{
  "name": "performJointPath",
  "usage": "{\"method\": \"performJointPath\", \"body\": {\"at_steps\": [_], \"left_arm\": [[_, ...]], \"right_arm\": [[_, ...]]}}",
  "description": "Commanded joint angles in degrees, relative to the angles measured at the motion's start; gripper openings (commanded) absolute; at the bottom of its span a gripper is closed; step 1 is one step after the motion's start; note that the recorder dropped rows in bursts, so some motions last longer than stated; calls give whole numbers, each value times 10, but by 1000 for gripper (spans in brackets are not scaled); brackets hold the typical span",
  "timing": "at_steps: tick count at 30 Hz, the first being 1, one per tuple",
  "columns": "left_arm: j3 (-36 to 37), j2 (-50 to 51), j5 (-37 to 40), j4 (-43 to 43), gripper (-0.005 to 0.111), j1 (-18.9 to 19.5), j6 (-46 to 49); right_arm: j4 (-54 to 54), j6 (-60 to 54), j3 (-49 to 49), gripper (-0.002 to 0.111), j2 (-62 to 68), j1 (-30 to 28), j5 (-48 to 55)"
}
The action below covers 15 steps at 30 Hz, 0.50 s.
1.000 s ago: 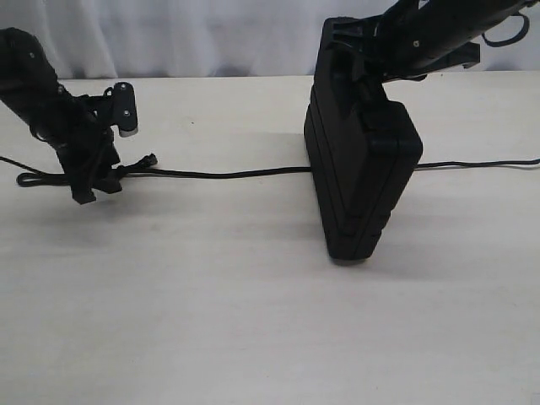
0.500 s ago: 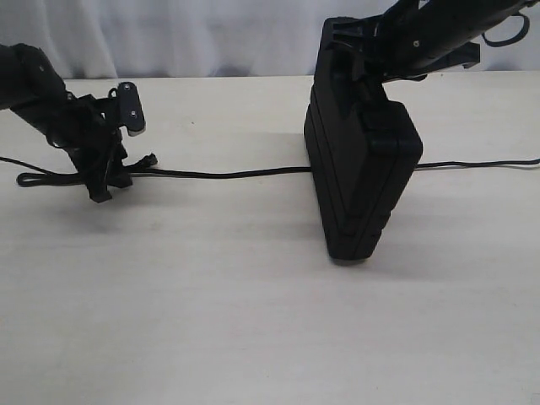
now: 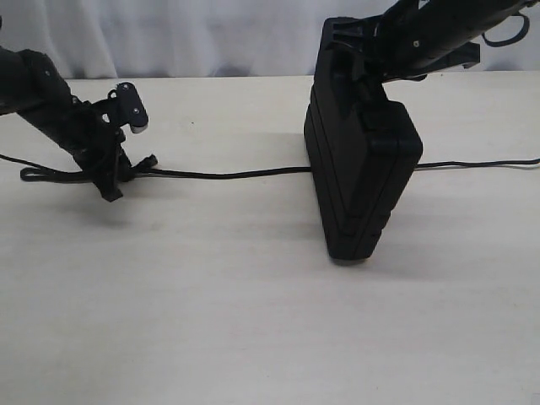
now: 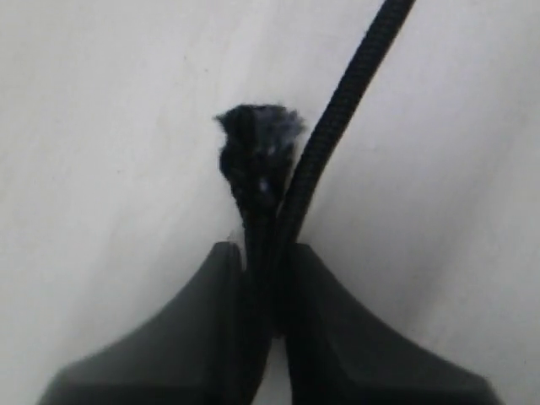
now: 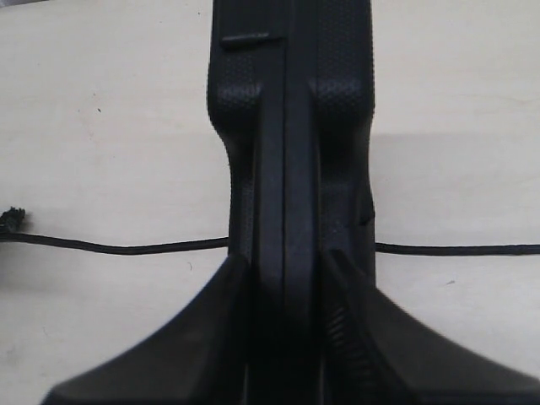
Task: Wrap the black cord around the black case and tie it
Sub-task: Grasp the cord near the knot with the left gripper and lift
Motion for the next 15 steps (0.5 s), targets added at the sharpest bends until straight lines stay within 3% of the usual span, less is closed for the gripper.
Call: {"method": "performJointPath", "body": {"at_steps": [1,6,11,15], "left_arm": [[9,24,63,6,0,-3,-118],[7,24,64,-13,0,-3,-317],[-9,25,149,-144,1,-3,-409],[-26,25,238,-242,21,-3,-406]], "right_arm": [[3,2,-5,4,-3,0,-21],[3,2,-5,4,-3,0,-21],[3,2,-5,4,-3,0,-21],[3,2,-5,4,-3,0,-21]]}}
